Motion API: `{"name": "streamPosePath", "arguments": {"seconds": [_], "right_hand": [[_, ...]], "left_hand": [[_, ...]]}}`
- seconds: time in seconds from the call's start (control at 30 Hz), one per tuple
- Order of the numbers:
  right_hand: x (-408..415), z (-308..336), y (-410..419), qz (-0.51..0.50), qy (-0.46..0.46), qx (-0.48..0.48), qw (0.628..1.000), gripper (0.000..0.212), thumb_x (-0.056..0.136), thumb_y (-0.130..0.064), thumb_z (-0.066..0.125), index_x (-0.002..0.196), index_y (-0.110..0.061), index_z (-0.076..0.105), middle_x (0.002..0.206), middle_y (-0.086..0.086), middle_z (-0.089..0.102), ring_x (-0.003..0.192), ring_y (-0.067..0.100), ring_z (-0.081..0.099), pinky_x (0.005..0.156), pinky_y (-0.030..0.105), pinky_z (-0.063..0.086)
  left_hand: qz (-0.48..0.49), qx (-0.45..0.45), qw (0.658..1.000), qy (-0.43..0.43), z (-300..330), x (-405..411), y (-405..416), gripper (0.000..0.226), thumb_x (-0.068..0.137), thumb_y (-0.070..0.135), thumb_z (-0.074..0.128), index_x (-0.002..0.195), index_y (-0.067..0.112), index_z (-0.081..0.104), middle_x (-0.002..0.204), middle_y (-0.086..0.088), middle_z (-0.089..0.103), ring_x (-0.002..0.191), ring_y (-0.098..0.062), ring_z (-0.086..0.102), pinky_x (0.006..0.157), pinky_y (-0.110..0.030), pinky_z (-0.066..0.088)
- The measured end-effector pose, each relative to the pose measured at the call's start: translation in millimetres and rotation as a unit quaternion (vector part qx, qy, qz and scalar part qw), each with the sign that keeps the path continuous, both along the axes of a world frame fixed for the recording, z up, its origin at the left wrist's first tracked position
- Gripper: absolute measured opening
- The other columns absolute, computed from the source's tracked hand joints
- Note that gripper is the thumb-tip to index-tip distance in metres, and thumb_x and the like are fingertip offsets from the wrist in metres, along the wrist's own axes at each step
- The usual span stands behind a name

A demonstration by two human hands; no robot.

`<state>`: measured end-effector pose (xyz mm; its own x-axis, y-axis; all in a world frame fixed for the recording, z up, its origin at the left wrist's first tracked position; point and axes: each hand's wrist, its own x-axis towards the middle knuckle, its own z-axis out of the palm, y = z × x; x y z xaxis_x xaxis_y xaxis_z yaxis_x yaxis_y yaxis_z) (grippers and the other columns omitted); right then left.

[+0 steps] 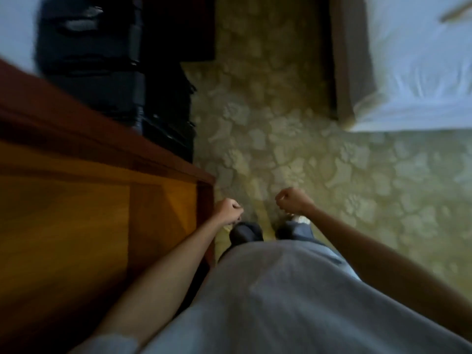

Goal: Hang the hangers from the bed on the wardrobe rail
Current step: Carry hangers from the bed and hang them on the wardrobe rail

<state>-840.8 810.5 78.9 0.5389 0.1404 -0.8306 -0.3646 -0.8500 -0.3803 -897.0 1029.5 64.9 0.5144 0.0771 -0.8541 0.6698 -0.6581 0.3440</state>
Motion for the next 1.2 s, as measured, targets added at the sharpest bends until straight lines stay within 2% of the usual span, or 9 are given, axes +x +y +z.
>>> {"name": "streamPosePath", "arguments": {"seconds": [0.2,0.4,0.5,0.6,0.7,0.8,0.9,1.1,1.2], "right_hand": [[-70,-48,-178,-0.204,0.062,-0.058,0.975,0.020,0.085,-0.019,0.058,0.088,-0.012,0.077,0.078,0.010,0.077,0.073,0.027,0.074,0.075,0.040,0.062],[-134,-54,-298,-0.345,0.106,-0.082,0.929,0.025,0.083,-0.016,0.058,0.059,-0.017,0.063,0.066,0.009,0.065,0.069,0.030,0.060,0.058,0.030,0.048],[-151,-59,-351,-0.429,0.118,-0.084,0.891,0.022,0.087,-0.015,0.059,0.076,-0.002,0.073,0.078,0.017,0.073,0.072,0.032,0.066,0.066,0.035,0.054],[-150,-64,-387,-0.496,0.111,-0.066,0.859,0.023,0.092,-0.018,0.059,0.086,-0.002,0.076,0.084,0.014,0.075,0.068,0.024,0.066,0.074,0.037,0.058],[-117,-63,-425,-0.559,0.075,-0.039,0.825,0.023,0.095,-0.016,0.058,0.098,0.000,0.075,0.091,0.016,0.076,0.074,0.023,0.067,0.076,0.038,0.058],[-53,-61,-467,-0.585,0.015,-0.015,0.811,0.023,0.097,-0.016,0.057,0.103,-0.003,0.074,0.092,0.014,0.075,0.075,0.020,0.067,0.072,0.034,0.058],[25,-57,-516,-0.584,-0.040,0.010,0.811,0.021,0.095,-0.017,0.057,0.102,-0.009,0.075,0.085,0.007,0.074,0.069,0.015,0.067,0.061,0.026,0.056],[163,-52,-640,-0.547,-0.072,0.025,0.833,0.021,0.091,-0.018,0.057,0.100,-0.013,0.075,0.081,0.003,0.074,0.070,0.015,0.069,0.066,0.027,0.057],[204,-43,-702,-0.527,-0.065,0.019,0.847,0.021,0.093,-0.016,0.057,0.102,-0.010,0.075,0.084,0.006,0.075,0.070,0.016,0.069,0.064,0.025,0.056]], "left_hand": [[-0.110,0.011,0.992,0.060,-33,35,-131,0.027,0.097,0.019,0.058,0.072,0.014,0.068,0.070,-0.003,0.072,0.055,-0.014,0.062,0.056,-0.023,0.048],[-0.209,-0.015,0.977,0.046,-38,91,-278,0.016,0.098,0.015,0.058,0.091,0.009,0.070,0.074,-0.004,0.071,0.056,-0.014,0.060,0.053,-0.024,0.048],[-0.248,-0.021,0.968,0.030,-38,121,-347,0.015,0.097,0.012,0.058,0.088,0.009,0.069,0.068,-0.004,0.069,0.056,-0.018,0.059,0.052,-0.026,0.047],[-0.274,-0.010,0.962,0.008,-40,151,-394,0.020,0.097,0.010,0.058,0.080,0.009,0.069,0.067,-0.005,0.068,0.053,-0.017,0.059,0.051,-0.025,0.046],[-0.301,0.025,0.953,-0.011,-41,179,-425,0.033,0.096,0.009,0.060,0.064,0.016,0.063,0.063,-0.004,0.066,0.047,-0.014,0.055,0.047,-0.024,0.042],[-0.310,0.052,0.949,-0.004,-46,207,-437,0.031,0.097,0.008,0.060,0.067,0.015,0.065,0.070,-0.007,0.068,0.050,-0.013,0.055,0.049,-0.024,0.044],[-0.301,0.081,0.950,0.021,-55,238,-446,0.023,0.098,0.010,0.060,0.077,0.010,0.070,0.081,-0.010,0.071,0.058,-0.014,0.058,0.055,-0.025,0.047],[-0.260,0.129,0.955,0.061,-66,323,-512,0.032,0.094,0.010,0.057,0.066,0.005,0.071,0.075,-0.015,0.069,0.077,-0.032,0.064,0.079,-0.041,0.058],[-0.259,0.108,0.958,0.062,-55,371,-595,0.027,0.096,0.008,0.056,0.074,-0.001,0.069,0.071,-0.013,0.067,0.062,-0.025,0.063,0.052,-0.025,0.055]]}}
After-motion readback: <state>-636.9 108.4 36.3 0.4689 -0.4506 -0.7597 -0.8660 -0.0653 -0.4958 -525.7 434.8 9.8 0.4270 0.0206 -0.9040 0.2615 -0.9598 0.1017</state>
